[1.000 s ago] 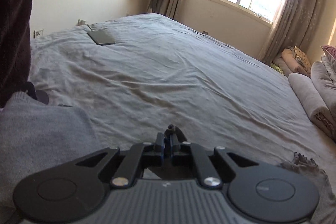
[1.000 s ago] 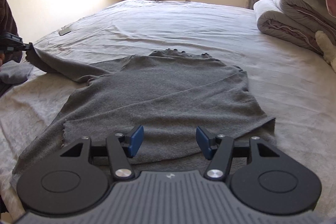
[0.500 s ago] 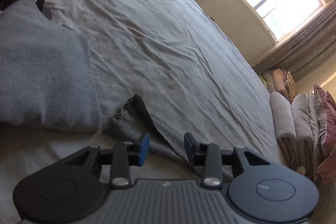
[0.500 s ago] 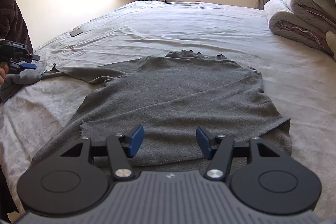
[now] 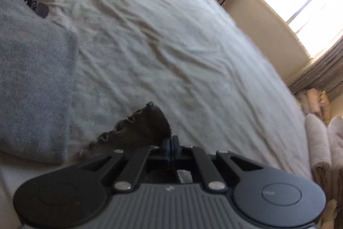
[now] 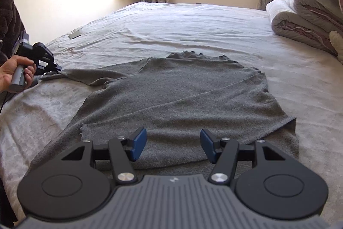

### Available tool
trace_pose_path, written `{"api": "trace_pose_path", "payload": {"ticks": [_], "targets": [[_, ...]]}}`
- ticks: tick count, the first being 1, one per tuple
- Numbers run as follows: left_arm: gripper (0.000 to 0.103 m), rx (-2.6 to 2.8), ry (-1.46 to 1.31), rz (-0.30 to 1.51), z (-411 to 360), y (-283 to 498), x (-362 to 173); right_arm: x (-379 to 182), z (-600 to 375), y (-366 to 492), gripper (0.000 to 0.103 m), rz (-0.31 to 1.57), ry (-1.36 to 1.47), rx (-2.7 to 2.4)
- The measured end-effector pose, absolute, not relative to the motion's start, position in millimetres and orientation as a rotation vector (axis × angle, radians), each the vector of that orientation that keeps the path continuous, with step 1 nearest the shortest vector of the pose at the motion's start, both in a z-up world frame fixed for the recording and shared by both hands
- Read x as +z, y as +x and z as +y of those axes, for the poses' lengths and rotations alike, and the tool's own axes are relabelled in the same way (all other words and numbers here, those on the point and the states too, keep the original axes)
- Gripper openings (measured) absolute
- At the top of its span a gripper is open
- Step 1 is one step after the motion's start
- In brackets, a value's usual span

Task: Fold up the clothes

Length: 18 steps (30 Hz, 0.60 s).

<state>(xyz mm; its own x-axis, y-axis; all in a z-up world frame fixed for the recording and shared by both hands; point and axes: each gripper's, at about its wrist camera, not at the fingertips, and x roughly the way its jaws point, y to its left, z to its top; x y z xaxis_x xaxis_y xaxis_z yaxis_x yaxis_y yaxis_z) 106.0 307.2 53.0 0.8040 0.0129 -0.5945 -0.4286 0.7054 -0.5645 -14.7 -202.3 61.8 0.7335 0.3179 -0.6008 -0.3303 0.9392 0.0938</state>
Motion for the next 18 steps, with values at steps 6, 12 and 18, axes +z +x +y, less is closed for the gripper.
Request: {"api": "trace_pose_path", "payload": {"ticks": [6, 12, 18], "targets": [[0.001, -0.438, -0.427, 0.156, 214, 24, 160, 75, -225, -15, 0.060, 0.608, 0.058, 0.307], [0.007, -1.007, 0.040, 0.221, 88, -47, 156, 83, -271, -11, 0.060, 0.583, 0.290, 0.241], [0.009, -0.970, -0.050, 0.388, 99, -9, 134, 77, -293, -11, 0.062, 0.631, 0.472, 0.259]]}}
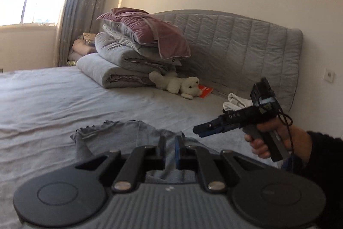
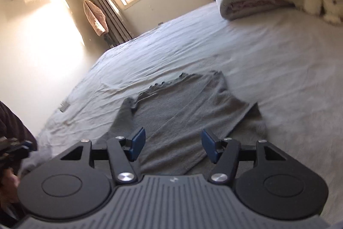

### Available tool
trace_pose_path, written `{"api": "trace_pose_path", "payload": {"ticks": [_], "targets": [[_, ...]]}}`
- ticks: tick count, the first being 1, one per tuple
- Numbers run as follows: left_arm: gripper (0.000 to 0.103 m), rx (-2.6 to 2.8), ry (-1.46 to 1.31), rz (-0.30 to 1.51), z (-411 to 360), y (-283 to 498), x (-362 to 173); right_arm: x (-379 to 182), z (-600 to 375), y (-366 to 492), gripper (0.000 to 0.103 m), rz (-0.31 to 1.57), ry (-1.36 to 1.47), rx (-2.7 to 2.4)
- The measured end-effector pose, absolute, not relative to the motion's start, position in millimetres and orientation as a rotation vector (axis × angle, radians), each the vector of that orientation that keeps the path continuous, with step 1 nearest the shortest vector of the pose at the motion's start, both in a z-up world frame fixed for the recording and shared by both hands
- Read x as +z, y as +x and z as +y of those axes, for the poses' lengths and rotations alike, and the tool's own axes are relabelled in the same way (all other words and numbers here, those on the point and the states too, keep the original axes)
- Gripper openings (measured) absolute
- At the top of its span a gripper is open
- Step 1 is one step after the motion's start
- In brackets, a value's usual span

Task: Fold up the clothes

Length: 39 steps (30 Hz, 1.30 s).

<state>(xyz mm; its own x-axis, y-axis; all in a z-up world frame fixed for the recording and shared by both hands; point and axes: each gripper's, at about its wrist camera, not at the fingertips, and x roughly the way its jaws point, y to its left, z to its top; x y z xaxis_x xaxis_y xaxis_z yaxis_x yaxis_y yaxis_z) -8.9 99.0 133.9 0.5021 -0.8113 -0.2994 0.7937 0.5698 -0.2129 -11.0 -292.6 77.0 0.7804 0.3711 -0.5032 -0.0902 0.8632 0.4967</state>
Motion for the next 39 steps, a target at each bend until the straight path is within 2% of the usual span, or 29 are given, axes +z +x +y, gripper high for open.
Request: {"api": "trace_pose_path", "payload": {"ticks": [3, 8, 11, 19, 21, 22, 27, 30, 32, 37, 39], "targets": [[0.014, -0.844, -0.089, 0.460, 101, 4, 125, 73, -284, -11, 0.063, 0.679, 0.450, 0.300], [0.018, -0.714, -0.140, 0.575, 103, 21, 97, 47, -244, -13, 0.063, 0.888, 0.431, 0.500], [0.020, -0.660, -0.191, 0.633, 101, 32, 84, 39, -218, -20, 0.063, 0.927, 0.378, 0.569], [0.020, -0.526, -0.252, 0.726, 81, 67, 52, 43, -163, -51, 0.061, 0.855, -0.018, 0.638], [0.020, -0.470, -0.258, 0.739, 77, 75, 45, 38, -154, -56, 0.018, 0.836, -0.123, 0.599], [0.020, -0.436, -0.257, 0.752, 77, 80, 42, 38, -151, -57, 0.002, 0.821, -0.167, 0.581], [0.012, -0.343, -0.276, 0.788, 81, 93, 32, 79, -167, -80, 0.002, 0.582, -0.392, 0.439], [0.012, -0.346, -0.274, 0.789, 81, 92, 34, 100, -181, -110, 0.002, 0.443, -0.541, 0.424], [0.012, -0.342, -0.270, 0.794, 80, 91, 34, 94, -185, -120, 0.002, 0.478, -0.621, 0.494], [0.012, -0.304, -0.216, 0.809, 72, 91, 36, 51, -180, -126, 0.003, 0.743, -0.690, 0.813], [0.012, -0.295, -0.199, 0.802, 70, 91, 38, 48, -179, -127, 0.007, 0.761, -0.674, 0.889]]}}
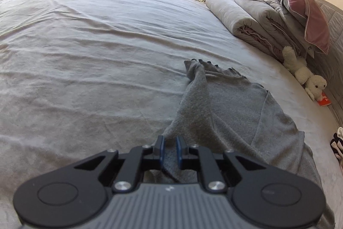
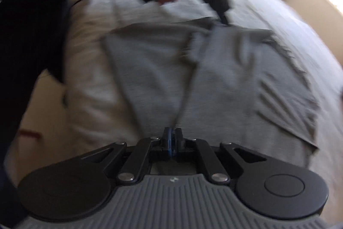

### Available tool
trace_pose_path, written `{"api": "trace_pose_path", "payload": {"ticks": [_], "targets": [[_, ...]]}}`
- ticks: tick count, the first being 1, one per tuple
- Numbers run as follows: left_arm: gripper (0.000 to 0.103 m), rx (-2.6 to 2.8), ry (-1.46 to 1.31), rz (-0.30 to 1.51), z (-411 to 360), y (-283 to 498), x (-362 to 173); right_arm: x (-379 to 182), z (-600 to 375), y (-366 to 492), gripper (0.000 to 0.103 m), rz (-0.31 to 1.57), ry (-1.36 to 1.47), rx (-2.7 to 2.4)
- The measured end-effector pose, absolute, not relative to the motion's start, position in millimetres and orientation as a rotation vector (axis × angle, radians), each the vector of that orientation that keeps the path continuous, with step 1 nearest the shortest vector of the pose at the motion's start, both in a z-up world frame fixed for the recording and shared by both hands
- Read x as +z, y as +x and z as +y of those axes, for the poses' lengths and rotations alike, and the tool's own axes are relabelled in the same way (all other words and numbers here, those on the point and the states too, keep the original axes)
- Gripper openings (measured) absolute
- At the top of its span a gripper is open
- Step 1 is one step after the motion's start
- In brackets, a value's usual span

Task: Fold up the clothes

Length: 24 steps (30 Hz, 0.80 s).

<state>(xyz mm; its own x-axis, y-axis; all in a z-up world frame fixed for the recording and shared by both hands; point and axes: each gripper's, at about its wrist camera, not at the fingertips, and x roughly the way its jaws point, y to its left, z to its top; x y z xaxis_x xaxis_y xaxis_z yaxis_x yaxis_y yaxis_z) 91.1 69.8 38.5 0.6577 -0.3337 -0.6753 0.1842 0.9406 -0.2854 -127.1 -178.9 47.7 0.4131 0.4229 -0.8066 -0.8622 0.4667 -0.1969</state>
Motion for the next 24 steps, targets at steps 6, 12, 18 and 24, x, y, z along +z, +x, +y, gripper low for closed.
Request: {"api": "trace_pose_path", "payload": {"ticks": [6, 12, 18, 24], "targets": [[0.013, -0.296, -0.103, 0.773, 61, 89, 38, 87, -232, -76, 0.063, 0.673, -0.189, 0.697], [0.013, -0.266, -0.063, 0.766, 57, 96, 30, 51, -227, -22, 0.045, 0.868, -0.170, 0.508], [0.009, -0.238, -0.051, 0.766, 55, 96, 29, 44, -214, -18, 0.004, 0.884, -0.202, 0.475], [0.003, -0.202, -0.042, 0.754, 56, 93, 33, 68, -228, -32, 0.003, 0.766, -0.186, 0.382]]}}
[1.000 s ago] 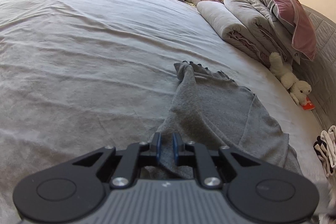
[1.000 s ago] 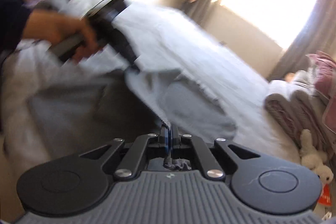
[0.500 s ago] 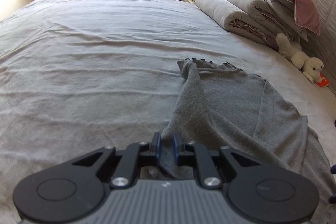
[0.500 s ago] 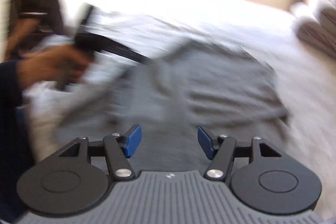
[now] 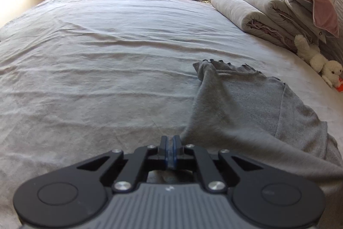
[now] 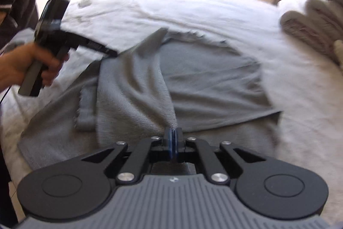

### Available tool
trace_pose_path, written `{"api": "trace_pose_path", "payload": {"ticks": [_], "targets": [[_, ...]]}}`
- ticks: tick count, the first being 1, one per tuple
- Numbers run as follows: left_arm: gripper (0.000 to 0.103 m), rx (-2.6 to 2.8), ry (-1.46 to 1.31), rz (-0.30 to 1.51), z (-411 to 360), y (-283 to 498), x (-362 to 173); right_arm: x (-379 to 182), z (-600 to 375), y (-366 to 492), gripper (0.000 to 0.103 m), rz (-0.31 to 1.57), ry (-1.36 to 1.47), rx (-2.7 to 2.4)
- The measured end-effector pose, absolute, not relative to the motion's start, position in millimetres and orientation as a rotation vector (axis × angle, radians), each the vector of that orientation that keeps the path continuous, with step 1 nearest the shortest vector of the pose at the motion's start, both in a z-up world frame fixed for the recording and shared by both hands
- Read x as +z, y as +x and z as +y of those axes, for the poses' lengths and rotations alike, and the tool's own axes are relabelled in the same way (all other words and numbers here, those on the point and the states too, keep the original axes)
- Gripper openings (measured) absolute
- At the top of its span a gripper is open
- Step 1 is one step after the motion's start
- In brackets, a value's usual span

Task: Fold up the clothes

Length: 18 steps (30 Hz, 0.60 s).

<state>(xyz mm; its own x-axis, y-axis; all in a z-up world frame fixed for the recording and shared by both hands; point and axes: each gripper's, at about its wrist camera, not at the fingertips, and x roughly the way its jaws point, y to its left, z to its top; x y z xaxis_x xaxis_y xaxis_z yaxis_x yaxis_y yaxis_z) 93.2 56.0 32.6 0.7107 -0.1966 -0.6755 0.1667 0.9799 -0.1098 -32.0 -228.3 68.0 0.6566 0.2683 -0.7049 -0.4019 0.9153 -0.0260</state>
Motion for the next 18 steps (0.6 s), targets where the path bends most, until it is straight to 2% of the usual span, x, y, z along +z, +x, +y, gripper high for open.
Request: {"api": "trace_pose_path", "payload": {"ticks": [4, 7, 9, 11, 12, 13, 18], "targets": [[0.003, -0.220, -0.070, 0.752, 58, 92, 37, 50, -230, -21, 0.004, 0.815, -0.277, 0.267], [0.004, -0.254, -0.115, 0.738, 63, 91, 45, 55, -236, -18, 0.006, 0.808, -0.188, 0.297], [0.013, -0.280, -0.137, 0.728, 66, 89, 50, 59, -238, -17, 0.014, 0.797, -0.140, 0.343], [0.023, -0.300, -0.135, 0.730, 64, 88, 51, 63, -240, -16, 0.033, 0.777, -0.108, 0.342], [0.029, -0.309, -0.127, 0.734, 62, 88, 50, 65, -239, -16, 0.037, 0.770, -0.108, 0.337], [0.030, -0.314, -0.113, 0.739, 59, 88, 48, 66, -238, -15, 0.040, 0.765, -0.111, 0.331], [0.029, -0.290, -0.020, 0.766, 47, 94, 31, 66, -230, 3, 0.040, 0.758, -0.094, 0.362]]}}
